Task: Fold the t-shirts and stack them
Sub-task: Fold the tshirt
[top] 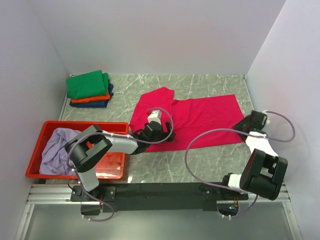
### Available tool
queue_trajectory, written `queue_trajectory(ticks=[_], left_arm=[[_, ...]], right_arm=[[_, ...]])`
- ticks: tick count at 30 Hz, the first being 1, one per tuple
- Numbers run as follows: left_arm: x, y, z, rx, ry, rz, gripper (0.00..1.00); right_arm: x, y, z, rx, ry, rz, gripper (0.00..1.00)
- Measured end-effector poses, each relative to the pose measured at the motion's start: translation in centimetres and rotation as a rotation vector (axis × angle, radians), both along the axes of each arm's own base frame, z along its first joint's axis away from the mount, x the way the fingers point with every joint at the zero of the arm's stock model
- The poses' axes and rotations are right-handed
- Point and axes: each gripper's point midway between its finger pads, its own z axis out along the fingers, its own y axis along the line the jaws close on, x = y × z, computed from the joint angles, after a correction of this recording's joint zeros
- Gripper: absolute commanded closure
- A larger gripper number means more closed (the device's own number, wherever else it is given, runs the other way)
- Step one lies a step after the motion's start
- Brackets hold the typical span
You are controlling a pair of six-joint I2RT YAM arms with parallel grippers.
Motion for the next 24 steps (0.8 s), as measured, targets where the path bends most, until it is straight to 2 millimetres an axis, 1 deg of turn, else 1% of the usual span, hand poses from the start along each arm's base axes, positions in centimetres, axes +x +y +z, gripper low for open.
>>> queue_trajectory(ticks=[3, 5, 9, 12, 14, 16, 19, 21, 23, 24], left_arm=[[-0.2, 0.7, 0.0, 0.014, -0.001, 0.012, 0.01], [-0.2, 0.9, -0.1, 0.018, -0.003, 0.018, 0.00], [-0.2, 1.0, -0.1, 0.020, -0.006, 0.022, 0.01], [0.0, 1.5, -0.1, 0.050, 0.002, 0.023, 0.01], [1.0, 2.1, 0.4, 0.074, 0.003, 0.038, 0.01], [2.7, 2.5, 1.8, 0.090, -0.011, 0.066, 0.01], [6.8, 3.4, 5.5, 0.090, -0.065, 0.132, 0.01], [10.2, 4.2, 8.7, 0.073, -0.109, 0.190, 0.01], [14.4, 4.8, 11.8, 0.060, -0.164, 0.250, 0.01], [16.4, 5.1, 12.6, 0.069, -0.178, 0.280, 0.01]], right_arm=[[0.7, 2.6, -1.3, 0.011, 0.053, 0.087, 0.50], [1.0, 3.7, -1.9, 0.019, 0.078, 0.123, 0.50], [0.8, 4.0, -2.8, 0.014, 0.117, 0.127, 0.50], [0.6, 4.2, -2.9, 0.009, 0.131, 0.130, 0.50], [0.5, 4.5, -2.7, 0.005, 0.128, 0.142, 0.50], [0.5, 4.8, -2.0, -0.001, 0.110, 0.159, 0.50], [0.8, 5.4, 0.0, -0.016, 0.051, 0.193, 0.50], [1.1, 5.8, 1.6, -0.028, 0.000, 0.217, 0.50], [1.3, 6.2, 3.2, -0.040, -0.048, 0.241, 0.50], [1.5, 6.4, 3.9, -0.045, -0.070, 0.254, 0.50]])
